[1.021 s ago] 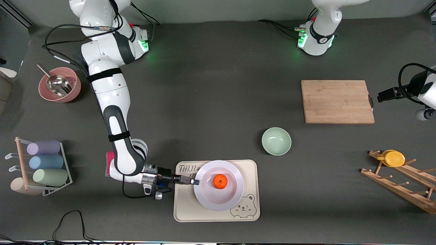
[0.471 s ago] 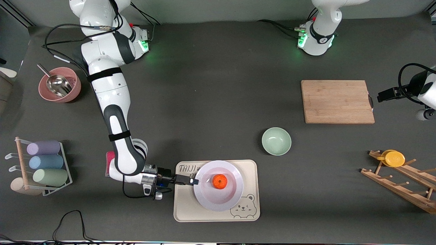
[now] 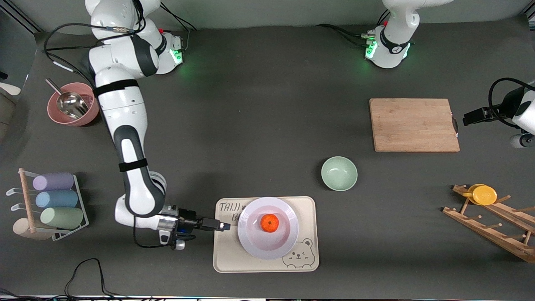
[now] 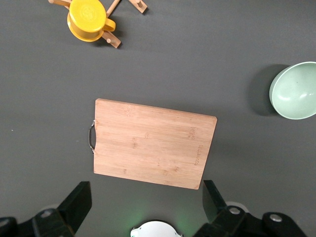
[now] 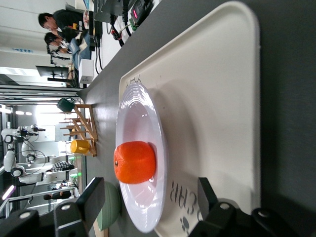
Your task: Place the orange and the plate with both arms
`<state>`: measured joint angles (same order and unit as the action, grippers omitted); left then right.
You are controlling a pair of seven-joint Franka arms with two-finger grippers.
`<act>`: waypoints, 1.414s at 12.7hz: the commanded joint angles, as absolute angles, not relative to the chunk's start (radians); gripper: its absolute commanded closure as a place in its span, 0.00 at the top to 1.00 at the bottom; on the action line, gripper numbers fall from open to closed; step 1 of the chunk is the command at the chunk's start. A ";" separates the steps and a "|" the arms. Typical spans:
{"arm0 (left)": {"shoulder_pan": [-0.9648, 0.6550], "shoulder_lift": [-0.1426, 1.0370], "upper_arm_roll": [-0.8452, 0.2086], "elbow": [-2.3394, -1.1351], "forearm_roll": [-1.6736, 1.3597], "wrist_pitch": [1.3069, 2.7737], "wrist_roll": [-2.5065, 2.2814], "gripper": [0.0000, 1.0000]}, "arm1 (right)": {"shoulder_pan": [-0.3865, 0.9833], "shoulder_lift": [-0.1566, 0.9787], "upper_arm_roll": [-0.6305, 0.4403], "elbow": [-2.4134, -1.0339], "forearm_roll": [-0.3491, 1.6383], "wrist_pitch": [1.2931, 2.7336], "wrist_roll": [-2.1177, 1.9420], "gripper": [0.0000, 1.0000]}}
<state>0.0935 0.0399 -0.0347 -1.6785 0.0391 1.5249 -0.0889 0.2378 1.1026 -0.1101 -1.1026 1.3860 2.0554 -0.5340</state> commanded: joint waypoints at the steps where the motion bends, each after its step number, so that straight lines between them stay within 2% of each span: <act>1: 0.101 0.046 -0.041 -1.660 0.043 1.508 -0.074 1.00 | 0.204 0.941 -0.107 -1.282 1.272 2.025 -0.482 0.86; 2: 0.101 0.046 -0.041 -1.660 0.043 1.508 -0.074 1.00 | 0.195 0.881 -0.107 -1.337 1.208 2.025 -0.456 0.86; 3: 0.101 0.046 -0.041 -1.660 0.043 1.508 -0.074 1.00 | 0.178 0.824 -0.107 -1.376 1.109 2.023 -0.419 0.92; 6: 0.101 0.048 -0.041 -1.661 0.043 1.508 -0.072 1.00 | 0.153 0.610 -0.115 -1.508 0.790 1.973 -0.280 1.00; 9: 0.101 0.048 -0.041 -1.661 0.043 1.508 -0.072 1.00 | 0.146 0.404 -0.129 -1.525 0.403 1.823 -0.114 1.00; 11: 0.101 0.048 -0.041 -1.661 0.043 1.508 -0.072 1.00 | 0.138 0.284 -0.127 -1.511 0.212 1.711 -0.023 1.00; 16: 0.100 0.048 -0.041 -1.660 0.043 1.508 -0.072 1.00 | 0.089 0.115 -0.123 -1.491 0.054 1.551 0.026 1.00; 18: 0.101 0.048 -0.041 -1.661 0.043 1.506 -0.074 1.00 | 0.068 0.069 -0.118 -1.508 0.020 1.537 0.025 1.00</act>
<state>0.0935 0.0421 -0.0353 -1.6785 0.0392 1.5245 -0.0889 0.0823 0.1251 -0.1329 -1.4572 0.0602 1.5441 -0.0083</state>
